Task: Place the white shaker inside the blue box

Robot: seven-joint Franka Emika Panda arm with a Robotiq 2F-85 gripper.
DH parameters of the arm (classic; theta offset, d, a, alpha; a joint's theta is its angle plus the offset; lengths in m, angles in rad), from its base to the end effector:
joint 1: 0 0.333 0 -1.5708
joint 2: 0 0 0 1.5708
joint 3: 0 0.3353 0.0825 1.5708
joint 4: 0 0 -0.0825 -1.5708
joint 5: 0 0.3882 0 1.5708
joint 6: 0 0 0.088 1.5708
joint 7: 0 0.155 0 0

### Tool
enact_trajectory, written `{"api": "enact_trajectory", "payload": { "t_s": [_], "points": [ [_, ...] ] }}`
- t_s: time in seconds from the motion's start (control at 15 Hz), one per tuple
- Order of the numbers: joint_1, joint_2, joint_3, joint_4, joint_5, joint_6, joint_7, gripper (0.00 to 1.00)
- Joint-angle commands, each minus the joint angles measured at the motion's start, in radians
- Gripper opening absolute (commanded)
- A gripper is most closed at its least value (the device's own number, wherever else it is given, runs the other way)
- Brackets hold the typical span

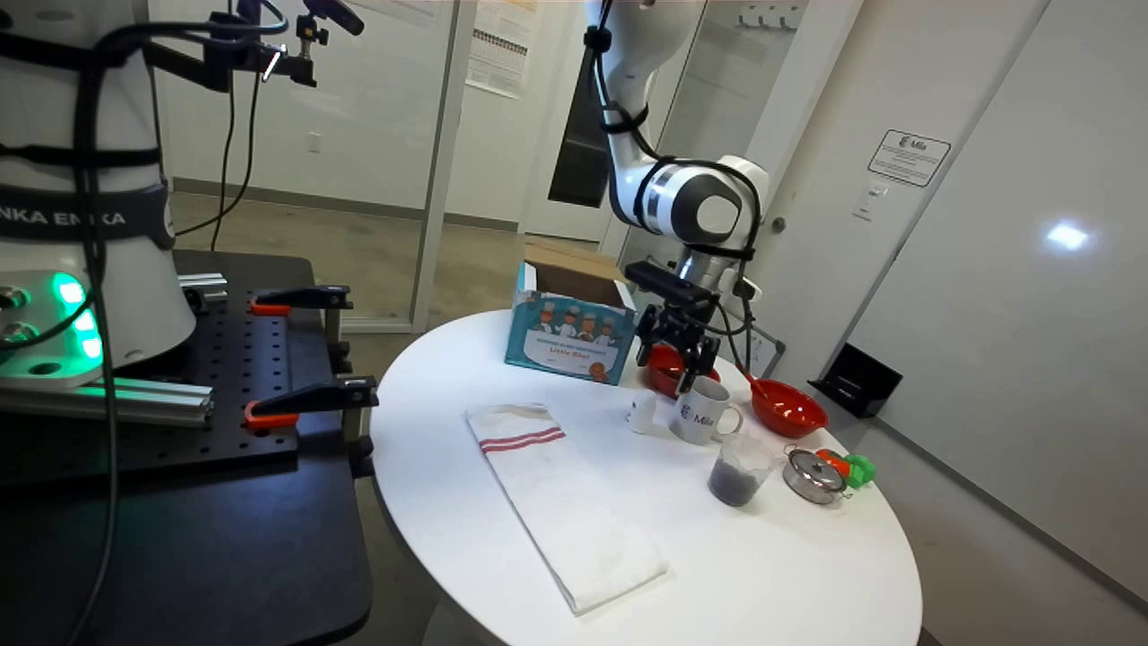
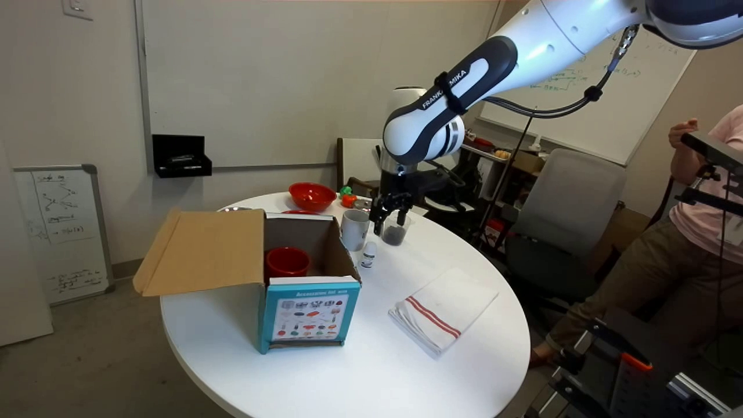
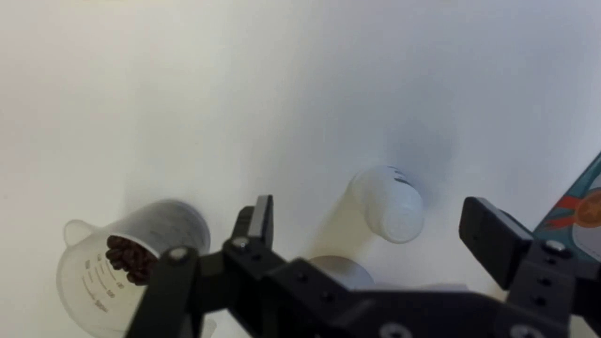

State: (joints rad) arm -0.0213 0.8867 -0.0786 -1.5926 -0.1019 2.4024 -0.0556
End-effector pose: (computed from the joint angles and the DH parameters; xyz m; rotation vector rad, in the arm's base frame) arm 0.6890 -0.0694 0.0662 3.0161 0.0909 -0.1293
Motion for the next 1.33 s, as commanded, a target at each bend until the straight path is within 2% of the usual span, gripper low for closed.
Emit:
{"api": "enact_trajectory", "payload": {
  "t_s": [0.0, 0.47, 0.93, 1.27],
  "points": [
    [-0.02, 0.046, 0.012, 0.042, 0.007, -0.001, 0.002, 1.0],
    [-0.04, 0.139, 0.034, 0.192, 0.025, -0.069, -0.013, 1.0],
    [-0.062, 0.238, 0.063, 0.383, 0.054, -0.187, -0.033, 1.0],
    [-0.063, 0.303, 0.077, 0.471, 0.058, -0.258, -0.041, 1.0]
  ]
}}
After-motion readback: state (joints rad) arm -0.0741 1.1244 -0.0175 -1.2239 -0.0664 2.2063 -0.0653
